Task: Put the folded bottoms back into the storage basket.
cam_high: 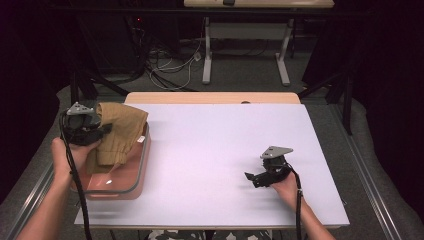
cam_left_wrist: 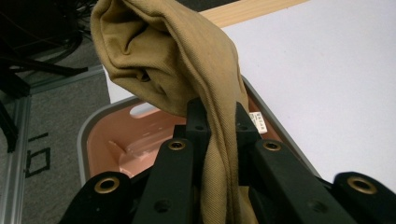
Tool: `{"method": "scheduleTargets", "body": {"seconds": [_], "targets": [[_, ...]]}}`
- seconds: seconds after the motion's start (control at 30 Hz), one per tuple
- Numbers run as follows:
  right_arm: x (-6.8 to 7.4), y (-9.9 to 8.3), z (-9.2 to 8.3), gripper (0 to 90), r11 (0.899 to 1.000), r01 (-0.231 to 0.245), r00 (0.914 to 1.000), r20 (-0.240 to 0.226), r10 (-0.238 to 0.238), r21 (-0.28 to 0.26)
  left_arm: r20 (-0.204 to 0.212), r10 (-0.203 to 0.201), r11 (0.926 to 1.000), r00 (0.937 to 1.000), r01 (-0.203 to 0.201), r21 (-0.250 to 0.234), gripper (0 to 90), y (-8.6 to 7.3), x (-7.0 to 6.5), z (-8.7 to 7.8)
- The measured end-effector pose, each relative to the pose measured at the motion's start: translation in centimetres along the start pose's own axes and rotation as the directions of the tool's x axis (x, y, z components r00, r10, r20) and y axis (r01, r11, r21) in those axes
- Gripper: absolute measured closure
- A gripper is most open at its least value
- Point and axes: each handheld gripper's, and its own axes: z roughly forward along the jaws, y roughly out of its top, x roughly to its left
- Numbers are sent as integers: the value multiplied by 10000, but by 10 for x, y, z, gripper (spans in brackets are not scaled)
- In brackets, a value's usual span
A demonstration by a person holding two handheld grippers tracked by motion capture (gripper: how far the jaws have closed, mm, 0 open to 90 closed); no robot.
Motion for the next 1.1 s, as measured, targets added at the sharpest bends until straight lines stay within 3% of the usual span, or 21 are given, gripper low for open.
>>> {"method": "scheduleTargets", "body": {"seconds": [0.43, 0.6, 0.87, 1.1], "targets": [[0, -1, 2, 26, 9999, 88, 10000, -47, -87, 114, 211, -290, 9996, 9994, 289, 51, 824, -21, 1, -6], [0, -1, 2, 26, 9999, 88, 10000, -47, -88, 90, 310, -262, 9993, 9992, 253, 290, 823, -27, 0, -6], [0, -1, 2, 26, 9999, 88, 9999, -67, -88, 93, 473, -602, 9961, 9971, 569, 679, 823, -38, 4, 10], [0, -1, 2, 26, 10000, 36, 10000, -36, -36, 80, 469, -893, 9885, 9949, 828, 1268, 820, -47, 13, 28]]}}
